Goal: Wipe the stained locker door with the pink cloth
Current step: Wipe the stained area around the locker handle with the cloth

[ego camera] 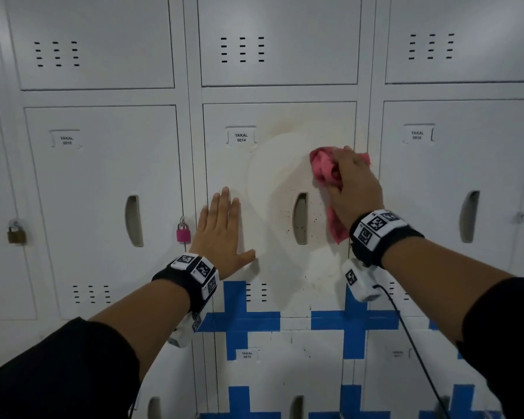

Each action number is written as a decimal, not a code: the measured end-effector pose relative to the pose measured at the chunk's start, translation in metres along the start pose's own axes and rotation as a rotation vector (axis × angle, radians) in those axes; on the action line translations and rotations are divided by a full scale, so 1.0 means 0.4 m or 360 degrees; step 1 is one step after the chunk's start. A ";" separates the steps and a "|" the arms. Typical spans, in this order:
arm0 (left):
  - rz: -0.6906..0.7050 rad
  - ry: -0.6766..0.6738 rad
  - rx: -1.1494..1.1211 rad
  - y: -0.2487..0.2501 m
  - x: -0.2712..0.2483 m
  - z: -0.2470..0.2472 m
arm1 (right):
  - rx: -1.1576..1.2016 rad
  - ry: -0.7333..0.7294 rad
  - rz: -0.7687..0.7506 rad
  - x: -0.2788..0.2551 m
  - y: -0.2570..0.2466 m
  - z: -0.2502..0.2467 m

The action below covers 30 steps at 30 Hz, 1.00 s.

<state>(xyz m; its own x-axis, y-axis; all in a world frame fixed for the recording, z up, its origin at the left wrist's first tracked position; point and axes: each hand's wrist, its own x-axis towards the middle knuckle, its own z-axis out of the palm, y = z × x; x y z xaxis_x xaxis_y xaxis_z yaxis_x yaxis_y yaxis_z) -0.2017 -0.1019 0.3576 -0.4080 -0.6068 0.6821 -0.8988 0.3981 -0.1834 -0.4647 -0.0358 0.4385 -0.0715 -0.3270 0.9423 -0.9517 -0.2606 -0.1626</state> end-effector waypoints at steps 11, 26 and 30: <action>0.0075 -0.0059 0.0021 0.040 0.016 0.082 | -0.0607 0.0126 -0.0681 -0.109 0.046 0.114; 0.0066 -0.0146 -0.0048 0.034 0.035 0.101 | -0.0226 0.0429 -0.0767 -0.149 0.007 0.065; 0.0058 -0.0169 -0.0079 0.035 0.035 0.093 | 0.0040 0.0389 -0.0408 -0.011 -0.041 0.041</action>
<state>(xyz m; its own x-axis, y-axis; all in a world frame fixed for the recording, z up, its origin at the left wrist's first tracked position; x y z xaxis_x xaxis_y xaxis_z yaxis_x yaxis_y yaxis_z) -0.2259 -0.1306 0.3384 -0.4574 -0.6595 0.5965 -0.8751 0.4532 -0.1700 -0.4439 -0.0451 0.4320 0.0966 -0.0217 0.9951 -0.9404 -0.3294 0.0842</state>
